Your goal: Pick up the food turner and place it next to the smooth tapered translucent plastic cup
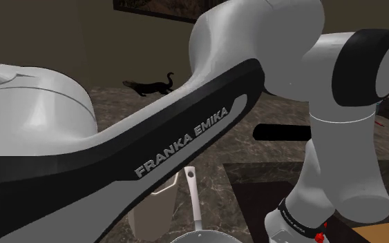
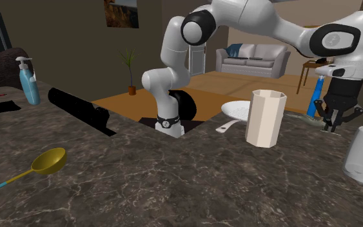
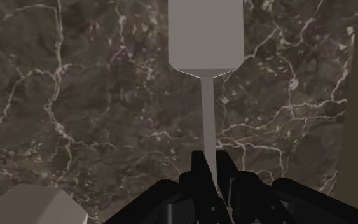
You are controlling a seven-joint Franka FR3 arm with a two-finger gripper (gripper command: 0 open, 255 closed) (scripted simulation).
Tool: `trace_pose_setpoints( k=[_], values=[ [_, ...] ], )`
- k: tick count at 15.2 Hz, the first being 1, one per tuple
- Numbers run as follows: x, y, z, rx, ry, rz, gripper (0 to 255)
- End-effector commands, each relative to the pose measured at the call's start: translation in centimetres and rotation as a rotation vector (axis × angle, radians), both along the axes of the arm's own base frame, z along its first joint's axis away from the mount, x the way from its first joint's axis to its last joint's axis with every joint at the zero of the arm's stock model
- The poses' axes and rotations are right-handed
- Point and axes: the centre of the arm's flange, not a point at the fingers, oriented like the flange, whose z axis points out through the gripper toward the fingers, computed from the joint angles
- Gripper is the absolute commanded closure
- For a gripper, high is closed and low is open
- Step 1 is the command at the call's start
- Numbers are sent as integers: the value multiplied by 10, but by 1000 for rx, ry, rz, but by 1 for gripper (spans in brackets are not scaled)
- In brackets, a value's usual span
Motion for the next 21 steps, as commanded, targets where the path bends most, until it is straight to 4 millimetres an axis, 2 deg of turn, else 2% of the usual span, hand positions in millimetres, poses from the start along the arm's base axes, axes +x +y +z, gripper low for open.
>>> trace_pose_setpoints(
  k=[1,9,16,17,21],
  values=[
    [0,0,-11,1,0,0,255],
    [0,0,-54,1,0,0,255],
    [0,0,-54,1,0,0,255],
    [0,0,-54,1,0,0,0],
    [0,0,-54,1,0,0,0]
  ],
)
